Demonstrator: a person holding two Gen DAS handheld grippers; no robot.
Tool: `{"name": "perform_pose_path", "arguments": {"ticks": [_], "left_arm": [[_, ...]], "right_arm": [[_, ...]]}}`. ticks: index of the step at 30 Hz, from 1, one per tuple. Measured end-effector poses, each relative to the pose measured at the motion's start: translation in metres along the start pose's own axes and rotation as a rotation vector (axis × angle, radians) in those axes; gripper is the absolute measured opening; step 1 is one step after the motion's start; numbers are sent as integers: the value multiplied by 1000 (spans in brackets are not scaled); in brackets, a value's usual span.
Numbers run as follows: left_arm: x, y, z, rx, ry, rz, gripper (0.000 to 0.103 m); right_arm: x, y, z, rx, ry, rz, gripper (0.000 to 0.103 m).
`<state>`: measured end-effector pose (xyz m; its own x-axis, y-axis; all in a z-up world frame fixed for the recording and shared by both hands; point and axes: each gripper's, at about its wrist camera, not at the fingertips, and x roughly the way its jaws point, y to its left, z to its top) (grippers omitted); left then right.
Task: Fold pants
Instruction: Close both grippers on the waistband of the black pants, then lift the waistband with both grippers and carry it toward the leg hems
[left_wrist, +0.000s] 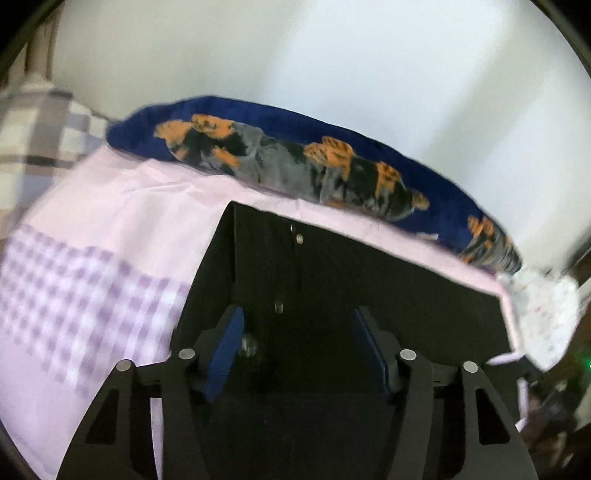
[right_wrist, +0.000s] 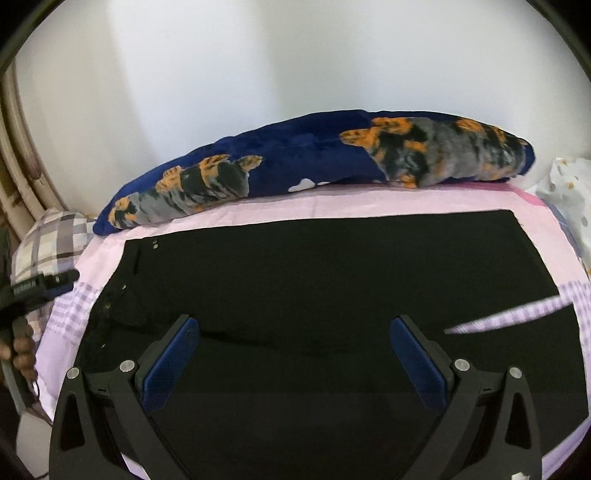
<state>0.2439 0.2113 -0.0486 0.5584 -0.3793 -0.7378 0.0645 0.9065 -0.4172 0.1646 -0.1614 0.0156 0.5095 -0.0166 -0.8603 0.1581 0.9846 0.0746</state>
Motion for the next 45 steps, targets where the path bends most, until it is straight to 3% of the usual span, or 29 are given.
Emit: {"name": "perform_pose_path", "arguments": {"ticks": [9,14,19,21,23,31,38,41,45], "left_arm": [[75,58,61,-180,134,-181,53],[105,83,76,-258,197,-206,51],[120,94,81,-258,220,-199,50],[124,94,83,-247,227,-209,45],[130,91,85,-236,243,-233,32],[151,85,90,-222,297,-259,24],[164,83,97,-279,266,-274,21],[150,76,94,-225,204,-259,11],[115,67,94,-204,98,-339,9]], "right_arm": [[51,5,22,23,73,43,103],[74,10,31,25,98,52,103],[95,18,42,10,108,60,103],[103,22,46,-1,111,66,103],[112,26,49,-11,117,70,103],[137,35,65,-62,125,138,103],[169,39,87,-130,164,233,103],[183,43,99,-209,194,279,103],[199,49,117,-335,241,369,103]]}}
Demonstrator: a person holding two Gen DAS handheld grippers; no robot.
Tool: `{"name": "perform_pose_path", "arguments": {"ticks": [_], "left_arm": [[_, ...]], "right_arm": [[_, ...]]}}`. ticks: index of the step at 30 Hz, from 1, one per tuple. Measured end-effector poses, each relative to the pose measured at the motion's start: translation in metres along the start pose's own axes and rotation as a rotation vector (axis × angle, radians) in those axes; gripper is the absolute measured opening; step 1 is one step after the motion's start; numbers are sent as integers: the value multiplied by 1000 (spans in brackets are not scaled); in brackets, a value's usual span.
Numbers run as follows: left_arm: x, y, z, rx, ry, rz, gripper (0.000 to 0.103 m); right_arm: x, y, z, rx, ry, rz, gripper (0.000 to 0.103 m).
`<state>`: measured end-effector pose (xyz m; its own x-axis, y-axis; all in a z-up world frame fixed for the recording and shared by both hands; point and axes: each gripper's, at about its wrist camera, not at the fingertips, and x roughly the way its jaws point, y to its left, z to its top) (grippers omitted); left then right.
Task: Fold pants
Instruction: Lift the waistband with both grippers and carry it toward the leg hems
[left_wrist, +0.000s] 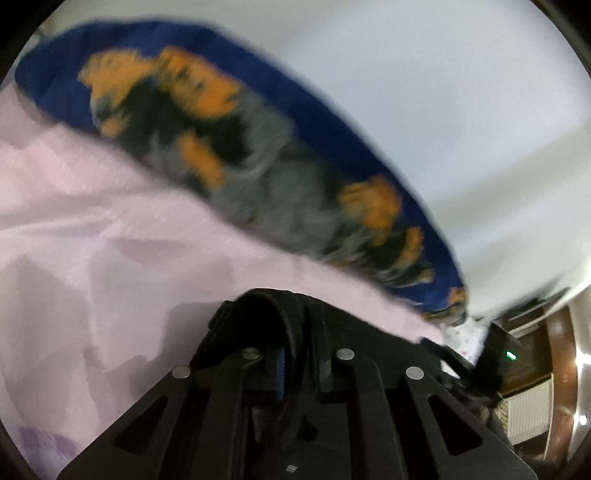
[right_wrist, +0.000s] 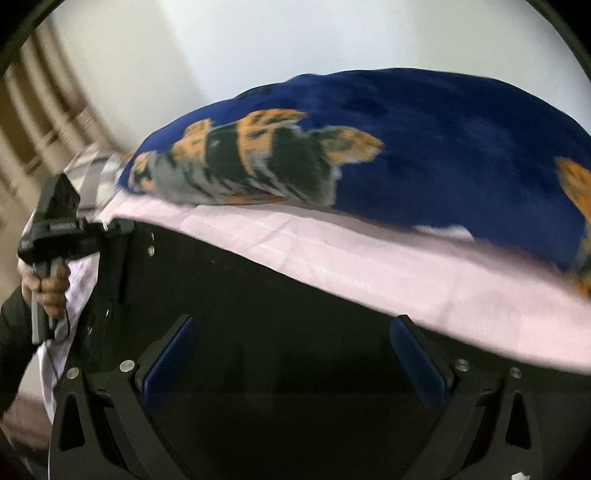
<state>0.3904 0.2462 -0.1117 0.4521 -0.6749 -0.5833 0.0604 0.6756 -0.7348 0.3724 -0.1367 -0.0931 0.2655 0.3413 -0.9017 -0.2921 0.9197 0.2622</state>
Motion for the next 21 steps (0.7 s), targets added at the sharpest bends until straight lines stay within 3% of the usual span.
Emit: {"name": "perform_pose_path", "arguments": {"ticks": [5,11,21], "left_arm": [[-29,-30,-11,96,-77,-57,8],[-44,-36,-18,99,-105,-64,8],[-45,-53,-27,111,-116,-31,8]], "right_arm": [[16,-9,26,-118,87,111,103],[39,-19,44,-190,217,224,96],[58,-28,43,-288,407,364,70]]}}
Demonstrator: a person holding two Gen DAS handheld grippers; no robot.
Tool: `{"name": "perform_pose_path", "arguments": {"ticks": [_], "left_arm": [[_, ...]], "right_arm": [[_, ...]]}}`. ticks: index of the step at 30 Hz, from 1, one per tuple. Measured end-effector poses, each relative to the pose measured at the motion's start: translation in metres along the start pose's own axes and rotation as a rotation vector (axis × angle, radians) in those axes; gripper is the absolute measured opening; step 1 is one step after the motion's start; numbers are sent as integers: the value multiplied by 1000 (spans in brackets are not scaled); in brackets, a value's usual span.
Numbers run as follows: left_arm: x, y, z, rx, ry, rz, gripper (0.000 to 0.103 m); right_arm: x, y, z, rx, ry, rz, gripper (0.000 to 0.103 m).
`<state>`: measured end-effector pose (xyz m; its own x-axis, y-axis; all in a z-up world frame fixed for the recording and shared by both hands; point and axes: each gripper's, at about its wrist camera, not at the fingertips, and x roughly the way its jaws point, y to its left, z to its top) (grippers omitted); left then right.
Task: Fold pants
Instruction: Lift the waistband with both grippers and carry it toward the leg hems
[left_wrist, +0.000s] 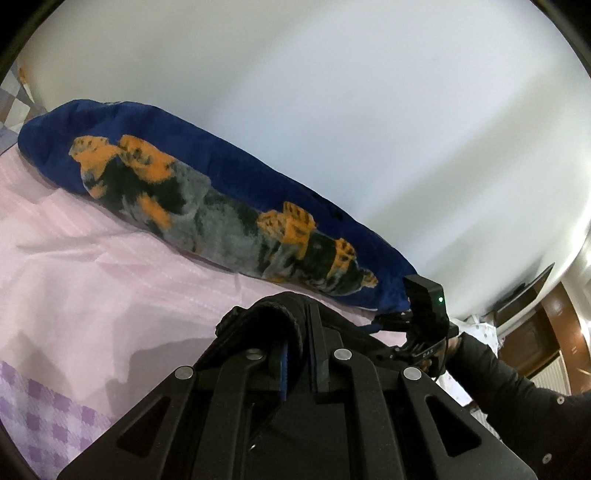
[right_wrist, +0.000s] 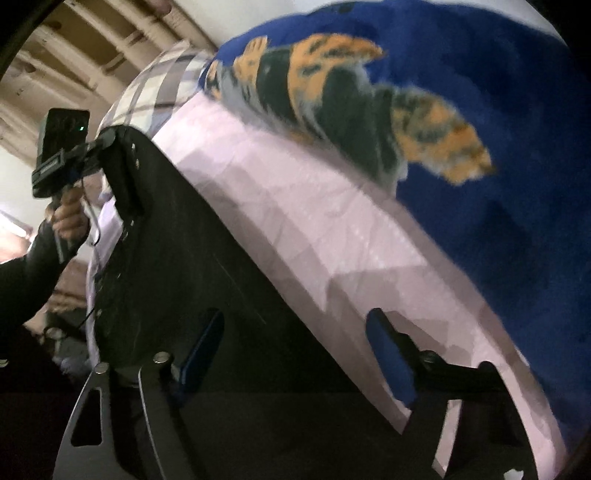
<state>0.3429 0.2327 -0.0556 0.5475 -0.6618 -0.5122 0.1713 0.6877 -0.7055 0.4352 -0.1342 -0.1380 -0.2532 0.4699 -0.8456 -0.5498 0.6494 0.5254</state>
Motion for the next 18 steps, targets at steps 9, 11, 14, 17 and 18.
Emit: {"name": "perform_pose_path", "arguments": {"ticks": [9,11,14,17,18], "left_arm": [[0,-3,0,-3,10,39,8],[1,-3,0,-4,13,50,8],[3,-3,0,4,16,64,8],[6,-1,0,5,22,87,8],[6,-1,1,6,23,96,8]], "right_arm": [[-12,-25,-29,15,88,-31,40],[-15,-28,-36,27,86,-54,32],[-19,-25,-43,34,84,-107,19],[-26,-11,-50,22,48,-170,12],[-29,-4,-53,22,25,-203,11]]}}
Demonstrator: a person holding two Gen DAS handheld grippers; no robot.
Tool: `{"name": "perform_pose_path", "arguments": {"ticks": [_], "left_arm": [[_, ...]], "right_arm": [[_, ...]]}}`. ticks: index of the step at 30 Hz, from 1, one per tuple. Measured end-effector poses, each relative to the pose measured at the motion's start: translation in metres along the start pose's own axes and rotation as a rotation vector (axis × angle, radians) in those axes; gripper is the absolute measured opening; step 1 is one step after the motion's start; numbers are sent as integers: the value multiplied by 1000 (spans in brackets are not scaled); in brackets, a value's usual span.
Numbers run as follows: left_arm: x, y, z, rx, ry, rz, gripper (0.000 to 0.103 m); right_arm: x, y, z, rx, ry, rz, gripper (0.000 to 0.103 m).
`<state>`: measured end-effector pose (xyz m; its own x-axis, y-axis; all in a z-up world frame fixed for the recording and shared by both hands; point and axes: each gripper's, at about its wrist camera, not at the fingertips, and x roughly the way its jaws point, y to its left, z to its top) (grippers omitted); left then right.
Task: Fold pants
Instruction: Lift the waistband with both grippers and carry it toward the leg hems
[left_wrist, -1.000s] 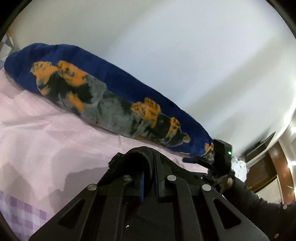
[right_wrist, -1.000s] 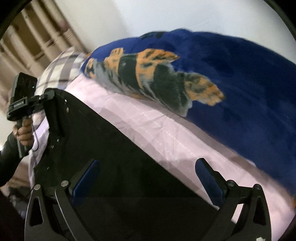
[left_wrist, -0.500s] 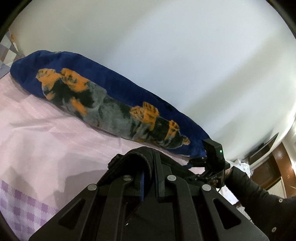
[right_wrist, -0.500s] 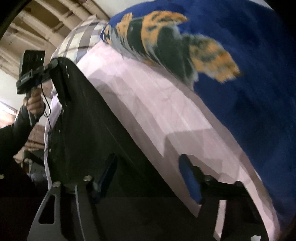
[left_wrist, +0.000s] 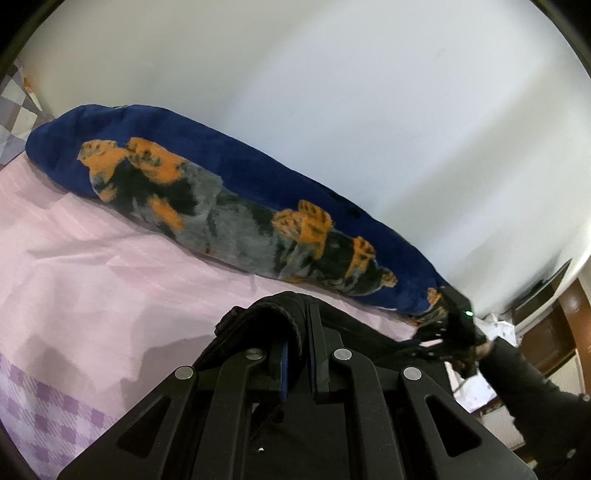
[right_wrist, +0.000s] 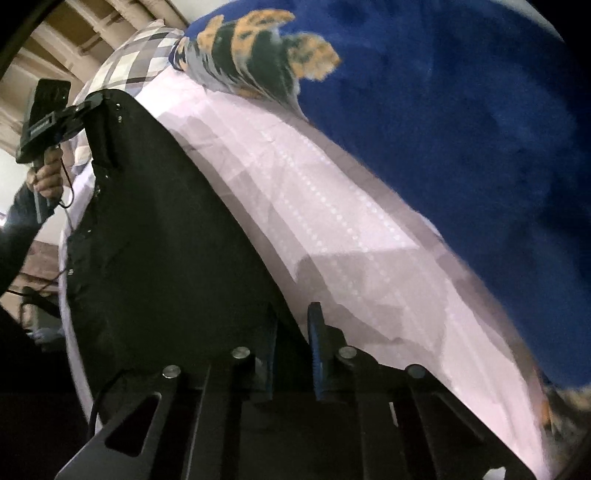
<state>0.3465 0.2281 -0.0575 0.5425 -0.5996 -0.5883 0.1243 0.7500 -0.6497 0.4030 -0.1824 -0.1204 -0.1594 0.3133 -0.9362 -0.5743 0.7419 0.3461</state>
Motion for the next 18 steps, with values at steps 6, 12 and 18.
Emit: {"name": "perform_pose_path", "arguments": {"ticks": [6,12,18], "left_arm": [[-15,-15,-3,58,-2,29,8],[-67,-41,-26,113,-26,-21,8],[-118,-61,-72,156,2,-53,9]], "right_arm": [[-39,44,-23,18,-121,-206,10],[-79,102,-68,66,-228,-313,9],[-90,145,-124,132,-279,-323,8]]}}
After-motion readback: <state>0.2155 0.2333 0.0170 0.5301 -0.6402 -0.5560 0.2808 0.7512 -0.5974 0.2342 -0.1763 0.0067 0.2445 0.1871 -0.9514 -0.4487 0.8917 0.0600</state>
